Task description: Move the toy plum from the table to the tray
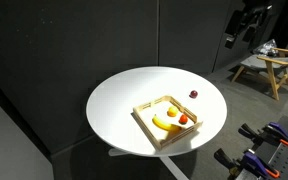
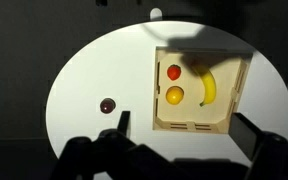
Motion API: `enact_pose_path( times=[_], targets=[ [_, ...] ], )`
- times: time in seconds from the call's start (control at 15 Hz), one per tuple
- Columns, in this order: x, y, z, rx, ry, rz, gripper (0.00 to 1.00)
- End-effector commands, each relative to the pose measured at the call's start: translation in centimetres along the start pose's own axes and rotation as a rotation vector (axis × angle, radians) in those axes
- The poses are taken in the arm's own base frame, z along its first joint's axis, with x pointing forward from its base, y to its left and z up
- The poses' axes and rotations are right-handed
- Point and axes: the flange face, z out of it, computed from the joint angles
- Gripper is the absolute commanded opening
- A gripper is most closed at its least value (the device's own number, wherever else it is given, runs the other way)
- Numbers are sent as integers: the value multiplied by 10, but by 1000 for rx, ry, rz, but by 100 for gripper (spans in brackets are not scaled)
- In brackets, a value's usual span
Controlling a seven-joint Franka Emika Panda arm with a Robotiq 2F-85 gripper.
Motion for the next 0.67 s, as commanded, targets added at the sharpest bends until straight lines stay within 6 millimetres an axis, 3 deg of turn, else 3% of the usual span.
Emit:
enact_pose_path(
  times=[0.0,0.6],
  targets=[
    [0,0,-1,0,0,0,100],
    [5,5,-4,17,3,11,100]
  ],
)
